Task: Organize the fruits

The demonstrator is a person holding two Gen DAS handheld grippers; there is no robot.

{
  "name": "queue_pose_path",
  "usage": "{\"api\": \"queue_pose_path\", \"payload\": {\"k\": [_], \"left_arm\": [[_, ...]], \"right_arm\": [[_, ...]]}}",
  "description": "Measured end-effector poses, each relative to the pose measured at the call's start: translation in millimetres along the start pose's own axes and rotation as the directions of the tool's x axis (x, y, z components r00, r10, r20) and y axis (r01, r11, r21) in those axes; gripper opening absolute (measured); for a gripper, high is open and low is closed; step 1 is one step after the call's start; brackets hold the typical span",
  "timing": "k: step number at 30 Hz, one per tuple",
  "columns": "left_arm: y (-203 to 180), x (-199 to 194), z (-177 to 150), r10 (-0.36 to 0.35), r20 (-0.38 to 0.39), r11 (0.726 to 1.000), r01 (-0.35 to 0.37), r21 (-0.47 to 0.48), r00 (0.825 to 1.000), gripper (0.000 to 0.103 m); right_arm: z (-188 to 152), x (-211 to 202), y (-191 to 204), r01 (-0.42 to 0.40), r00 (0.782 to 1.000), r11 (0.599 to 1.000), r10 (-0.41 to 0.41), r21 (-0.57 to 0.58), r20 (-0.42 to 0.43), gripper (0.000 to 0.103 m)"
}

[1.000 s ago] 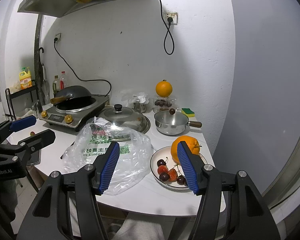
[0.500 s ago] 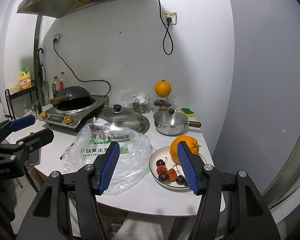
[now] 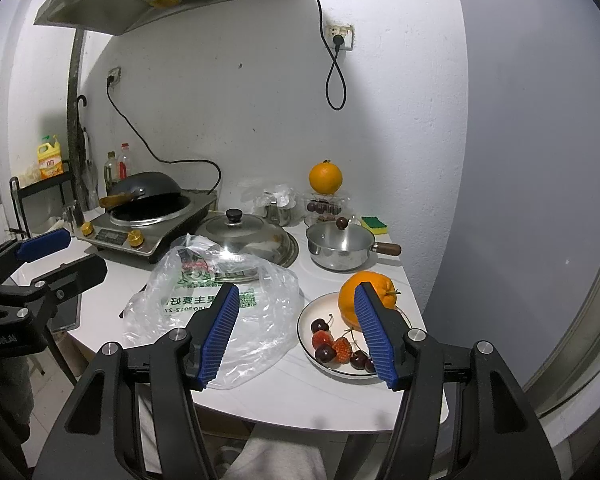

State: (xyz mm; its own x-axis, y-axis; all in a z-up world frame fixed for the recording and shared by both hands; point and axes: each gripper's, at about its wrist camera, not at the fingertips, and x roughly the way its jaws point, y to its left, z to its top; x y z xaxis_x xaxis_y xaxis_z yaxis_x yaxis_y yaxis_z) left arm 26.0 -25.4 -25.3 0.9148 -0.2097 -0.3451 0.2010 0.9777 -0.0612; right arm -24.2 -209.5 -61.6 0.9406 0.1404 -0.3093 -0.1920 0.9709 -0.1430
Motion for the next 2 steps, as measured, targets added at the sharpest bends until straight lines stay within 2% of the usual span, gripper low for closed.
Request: {"api": "queue_pose_path", "payload": {"k": [2], "left_arm": [[-0.5, -1.4, -0.3, -0.018, 0.005, 1.0, 0.018, 0.002, 1.0, 0.093]], "right_arm": [[0.0, 0.8, -1.2, 0.0, 1.0, 1.0, 0.0, 0.001, -0.001, 0.063]]}}
